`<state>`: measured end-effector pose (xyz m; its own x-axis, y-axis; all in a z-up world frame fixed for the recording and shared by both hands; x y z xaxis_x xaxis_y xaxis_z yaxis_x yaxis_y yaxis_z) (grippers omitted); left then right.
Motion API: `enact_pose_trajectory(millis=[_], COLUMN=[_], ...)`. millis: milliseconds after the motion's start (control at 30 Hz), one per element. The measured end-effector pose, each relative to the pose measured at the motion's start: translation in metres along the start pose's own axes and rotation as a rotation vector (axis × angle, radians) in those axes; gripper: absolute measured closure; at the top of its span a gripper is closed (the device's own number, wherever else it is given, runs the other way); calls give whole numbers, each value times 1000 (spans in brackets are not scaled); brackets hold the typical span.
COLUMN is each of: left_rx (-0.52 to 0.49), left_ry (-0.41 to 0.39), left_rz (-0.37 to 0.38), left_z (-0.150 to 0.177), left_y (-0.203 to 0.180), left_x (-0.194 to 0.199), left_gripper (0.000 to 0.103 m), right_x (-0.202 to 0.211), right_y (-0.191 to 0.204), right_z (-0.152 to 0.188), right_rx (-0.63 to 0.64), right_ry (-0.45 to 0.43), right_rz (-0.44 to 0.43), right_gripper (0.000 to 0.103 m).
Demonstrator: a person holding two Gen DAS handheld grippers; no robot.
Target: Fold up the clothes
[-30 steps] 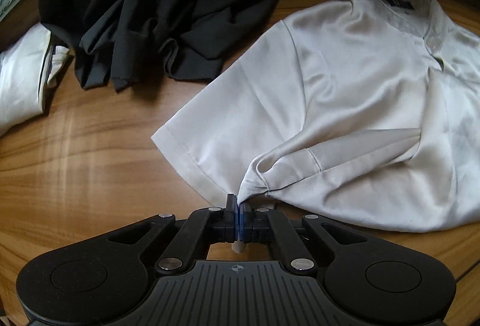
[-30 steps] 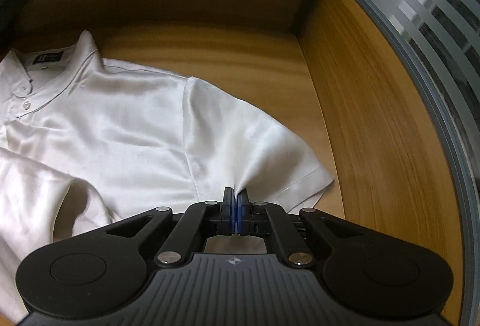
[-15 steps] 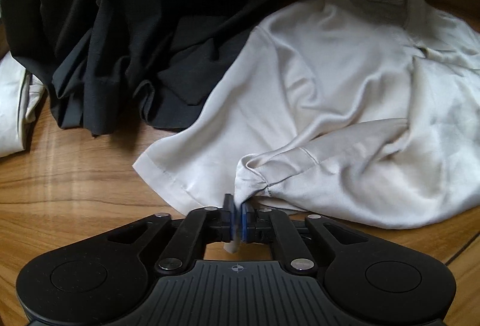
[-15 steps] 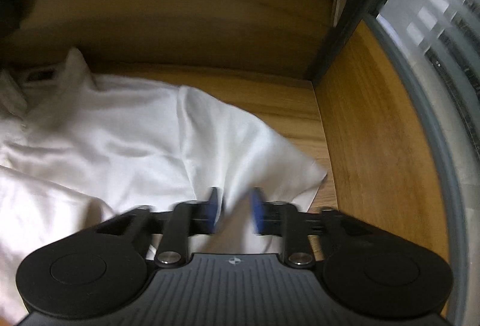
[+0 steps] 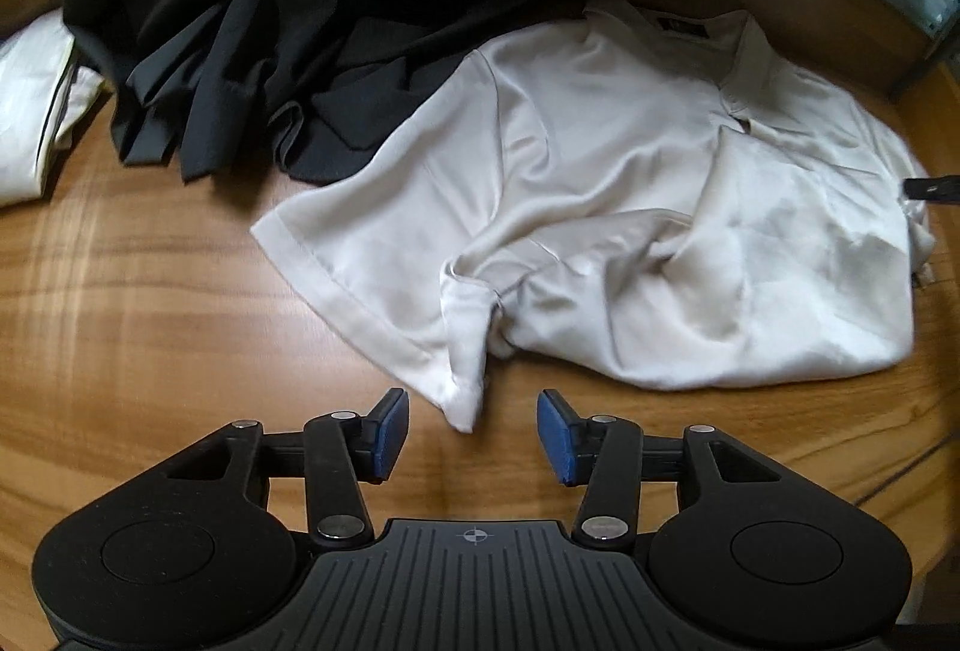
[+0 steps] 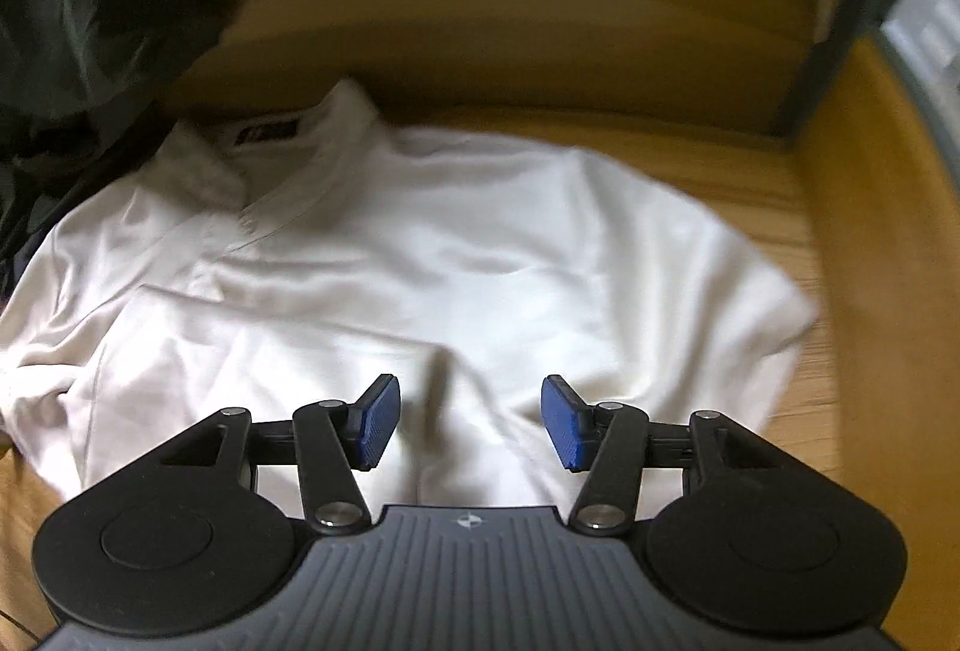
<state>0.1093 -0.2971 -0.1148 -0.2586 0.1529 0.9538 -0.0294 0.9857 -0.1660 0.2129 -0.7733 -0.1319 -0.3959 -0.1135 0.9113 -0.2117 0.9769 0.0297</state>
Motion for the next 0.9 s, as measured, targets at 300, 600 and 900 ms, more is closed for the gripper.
enact_pose_trajectory(millis=[300,600,900], left_rx=[32,3,-114], left_ry=[-35,-27,-13], left_rz=[44,73,98], left_z=[13,21,29], left_y=[-8,-26,-64], left_x=[23,24,32], left_gripper=[52,52,51], right_x=[3,102,88], right_y=[29,65,103], right_z=[-2,49,163], right_rx=[-9,64,123], right_ry=[-31,-151,69], right_rz=[-87,-207,-211], right_gripper=[102,102,102])
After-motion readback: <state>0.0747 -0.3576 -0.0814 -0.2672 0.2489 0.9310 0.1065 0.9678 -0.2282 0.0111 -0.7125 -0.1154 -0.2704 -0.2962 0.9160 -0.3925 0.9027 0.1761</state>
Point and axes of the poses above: each gripper's, at about its wrist camera, not at the fingertips, and x roughly against the way its jaws point, y to its left, z to its underside, the point moved 4 cm from there along -x, roughly the way its jaws point, and after that the axes turned 14 degrees about x, right-handed, at the moved point
